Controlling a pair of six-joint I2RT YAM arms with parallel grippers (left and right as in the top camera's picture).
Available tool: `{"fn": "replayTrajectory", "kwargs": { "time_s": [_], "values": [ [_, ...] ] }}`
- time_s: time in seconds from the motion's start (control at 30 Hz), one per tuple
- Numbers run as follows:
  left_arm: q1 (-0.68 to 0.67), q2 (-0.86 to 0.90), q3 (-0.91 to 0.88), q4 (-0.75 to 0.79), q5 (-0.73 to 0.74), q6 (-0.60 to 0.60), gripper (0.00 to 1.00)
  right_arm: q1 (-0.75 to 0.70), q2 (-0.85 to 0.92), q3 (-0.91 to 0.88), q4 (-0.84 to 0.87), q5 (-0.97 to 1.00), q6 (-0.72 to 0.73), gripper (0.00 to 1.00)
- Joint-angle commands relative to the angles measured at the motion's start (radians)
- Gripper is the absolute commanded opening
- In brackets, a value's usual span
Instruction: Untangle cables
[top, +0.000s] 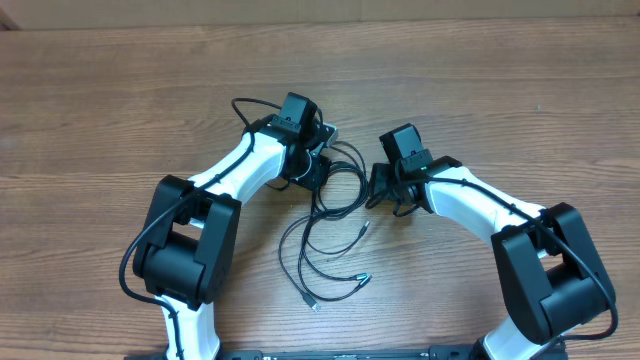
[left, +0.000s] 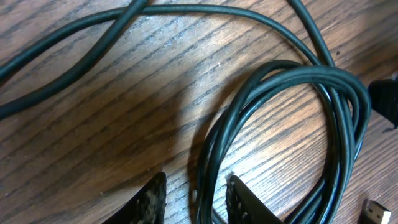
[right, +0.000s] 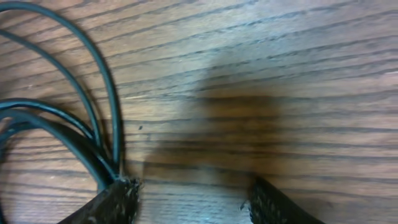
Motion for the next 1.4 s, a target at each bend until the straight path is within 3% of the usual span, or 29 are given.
{"fn": "replayTrajectory", "kwargs": {
  "time_s": [0.0,0.1,0.3,0.37,0.43,0.5,0.63,0.93,1.37],
  "values": [
    [-0.001,0.013,0.020,0.004,-0.010,-0.017,0.33,0.003,0.026,-0.019,-0.002,0.034,-0.007,0.58],
    [-0.001,0.013,0.020,0.006,-0.010,-0.016,0.34,0.003,0.025,-0.013,-0.012,-0.009,-0.034,0.68],
    [0.000,0.012,0.026,0.002,-0.010,0.006,0.34,-0.002,0.015,0.084,-0.150,-0.043,-0.038,0.72],
    [0.000,0.010,0.053,-0.034,-0.008,0.006,0.62,-0.002,0.014,0.116,-0.187,-0.042,-0.039,0.73],
    [0.000,0.002,0.082,-0.078,-0.005,0.005,0.64,-0.002,0.014,0.123,-0.193,-0.042,-0.038,0.73],
    [0.000,-0.022,0.114,-0.142,0.044,0.006,0.56,-0.023,0.014,0.123,-0.212,-0.042,-0.033,0.72],
    [-0.010,-0.046,0.115,-0.180,0.155,0.006,0.50,-0.105,0.014,0.123,-0.245,-0.070,-0.003,0.72],
    [-0.097,-0.044,0.052,-0.109,0.163,0.001,0.39,-0.334,0.015,0.121,-0.329,-0.237,-0.004,0.74],
    [-0.249,-0.040,0.036,-0.088,-0.154,-0.116,0.26,-0.371,0.015,0.120,-0.402,-0.237,-0.035,0.77]
  ]
}}
